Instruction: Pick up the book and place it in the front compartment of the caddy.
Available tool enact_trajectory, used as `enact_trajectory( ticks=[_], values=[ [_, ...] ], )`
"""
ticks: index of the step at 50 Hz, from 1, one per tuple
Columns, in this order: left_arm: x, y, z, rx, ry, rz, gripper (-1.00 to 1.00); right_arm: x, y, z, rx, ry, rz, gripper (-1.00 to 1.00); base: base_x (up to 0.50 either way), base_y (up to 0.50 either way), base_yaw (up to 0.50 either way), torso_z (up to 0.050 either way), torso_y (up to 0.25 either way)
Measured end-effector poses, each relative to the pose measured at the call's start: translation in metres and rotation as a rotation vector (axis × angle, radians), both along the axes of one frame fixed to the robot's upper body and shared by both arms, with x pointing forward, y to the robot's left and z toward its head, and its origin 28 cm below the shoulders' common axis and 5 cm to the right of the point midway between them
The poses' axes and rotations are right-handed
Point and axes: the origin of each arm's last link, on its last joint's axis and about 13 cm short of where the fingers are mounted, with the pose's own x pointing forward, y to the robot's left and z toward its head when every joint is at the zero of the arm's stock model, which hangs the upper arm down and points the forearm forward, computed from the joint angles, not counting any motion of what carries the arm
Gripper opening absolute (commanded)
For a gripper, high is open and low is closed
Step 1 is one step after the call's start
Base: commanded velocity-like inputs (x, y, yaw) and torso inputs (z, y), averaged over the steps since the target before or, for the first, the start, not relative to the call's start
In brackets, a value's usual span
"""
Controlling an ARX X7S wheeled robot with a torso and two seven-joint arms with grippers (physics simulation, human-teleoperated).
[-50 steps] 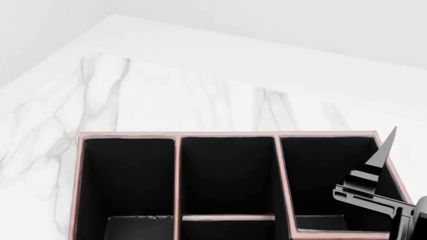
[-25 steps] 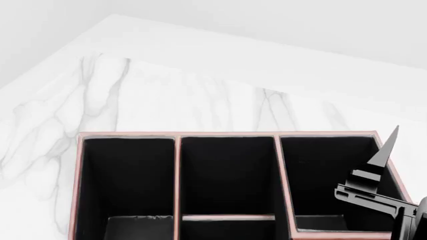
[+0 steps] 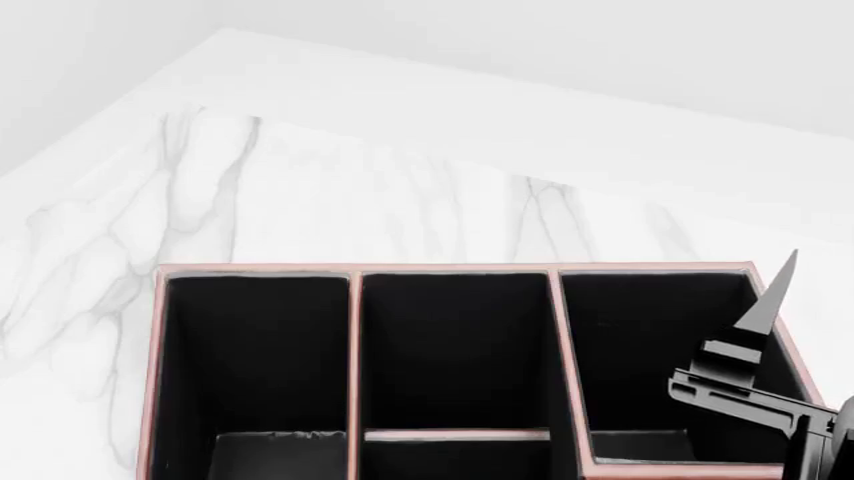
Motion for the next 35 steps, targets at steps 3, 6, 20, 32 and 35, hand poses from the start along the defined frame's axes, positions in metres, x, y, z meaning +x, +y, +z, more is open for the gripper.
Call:
enact_trajectory(
  ticks=[3,6,20,32,35],
  values=[
    [0.002,-0.001,-0.003,0.007,0.003,-0.003,1.00,0.000,0.000,0.000,0.000,0.000,0.000,1.00,0.00,0.00,0.00,0.000,0.000],
    [0.003,-0.001,-0.006,0.012,0.004,-0.006,1.00,0.000,0.000,0.000,-0.001,-0.001,0.001,1.00,0.00,0.00,0.00,0.000,0.000],
    [0.005,-0.003,-0.014,0.001,-0.004,-0.026,-1.00,0.000,0.000,0.000,-0.002,-0.001,0.002,1.00,0.00,0.00,0.00,0.000,0.000],
    [0.009,0.001,0.001,-0.007,-0.169,-0.039,-1.00,0.000,0.001,0.000,-0.003,0.001,0.007,1.00,0.00,0.00,0.00,0.000,0.001],
    [0.011,0.003,0.009,-0.014,-0.219,-0.048,-1.00,0.000,0.001,0.000,-0.003,0.002,0.008,1.00,0.00,0.00,0.00,0.000,0.000]
  ],
)
